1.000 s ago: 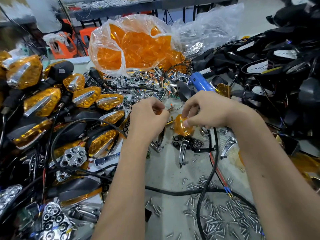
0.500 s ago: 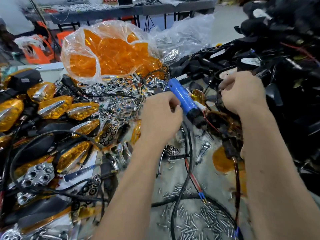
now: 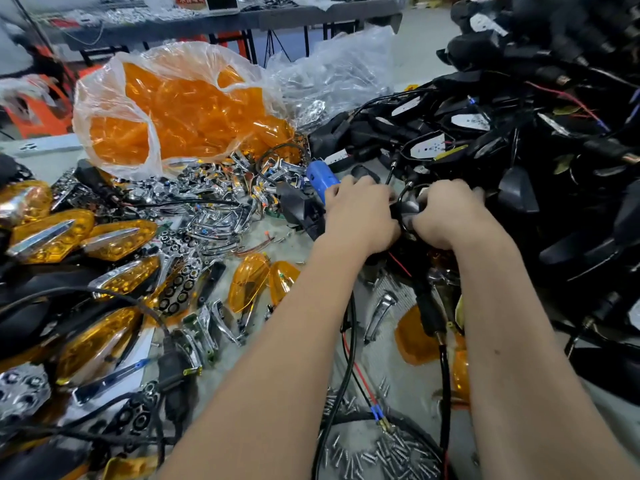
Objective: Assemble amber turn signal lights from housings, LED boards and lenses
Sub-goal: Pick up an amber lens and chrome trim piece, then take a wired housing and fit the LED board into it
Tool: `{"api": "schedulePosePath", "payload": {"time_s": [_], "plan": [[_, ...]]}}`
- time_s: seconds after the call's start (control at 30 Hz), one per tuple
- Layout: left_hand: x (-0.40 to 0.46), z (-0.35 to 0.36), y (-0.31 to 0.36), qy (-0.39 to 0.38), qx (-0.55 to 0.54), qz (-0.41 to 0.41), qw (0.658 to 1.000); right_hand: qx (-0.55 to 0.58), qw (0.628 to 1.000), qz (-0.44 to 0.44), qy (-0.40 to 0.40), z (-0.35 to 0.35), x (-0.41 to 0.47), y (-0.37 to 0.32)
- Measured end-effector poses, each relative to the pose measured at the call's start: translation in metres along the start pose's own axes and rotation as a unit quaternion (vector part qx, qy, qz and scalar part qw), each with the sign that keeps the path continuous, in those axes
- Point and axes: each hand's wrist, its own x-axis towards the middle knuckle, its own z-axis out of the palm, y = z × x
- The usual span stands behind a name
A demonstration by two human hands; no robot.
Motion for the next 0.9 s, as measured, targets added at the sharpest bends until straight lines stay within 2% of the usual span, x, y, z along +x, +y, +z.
{"api": "schedulePosePath", "payload": {"time_s": [0.07,0.17,0.3,0.37,0.43,0.5,0.57,0.7,0.73,0.83,0.9], "plan": [[0.003,-0.001,0.0,-0.011,-0.007,0.003,1.0,-0.042,0.999,-0.019,0.009,0.002,-0.001,-0.003],[0.003,0.001,0.0,-0.003,-0.006,0.003,1.0,0.013,1.0,-0.015,0.021,-0.003,-0.004,0.0],[0.001,0.005,-0.001,0.091,-0.027,0.006,0.995,0.13,0.989,-0.057,0.049,-0.007,-0.009,0.007],[0.002,-0.003,-0.003,0.142,-0.117,0.0,0.983,0.178,0.976,-0.097,0.073,-0.008,-0.009,0.006],[0.002,-0.018,-0.008,0.152,-0.268,-0.017,0.951,0.208,0.962,-0.127,0.124,-0.008,-0.007,0.001],[-0.002,-0.032,-0.015,0.129,-0.424,-0.05,0.895,0.255,0.942,-0.15,0.16,-0.007,-0.008,-0.006],[-0.008,-0.037,-0.023,0.116,-0.511,-0.079,0.848,0.3,0.93,-0.154,0.146,-0.005,-0.008,-0.013],[-0.02,-0.03,-0.042,0.129,-0.538,-0.161,0.818,0.286,0.942,-0.16,0.073,0.0,-0.006,-0.012],[-0.024,-0.026,-0.047,0.136,-0.543,-0.184,0.808,0.308,0.937,-0.15,0.059,0.0,-0.006,-0.013],[-0.033,-0.015,-0.059,0.17,-0.549,-0.228,0.786,0.436,0.894,-0.102,0.02,-0.004,-0.009,-0.017],[-0.039,-0.01,-0.061,0.187,-0.564,-0.245,0.766,0.413,0.902,-0.126,0.026,-0.005,-0.009,-0.014]]}}
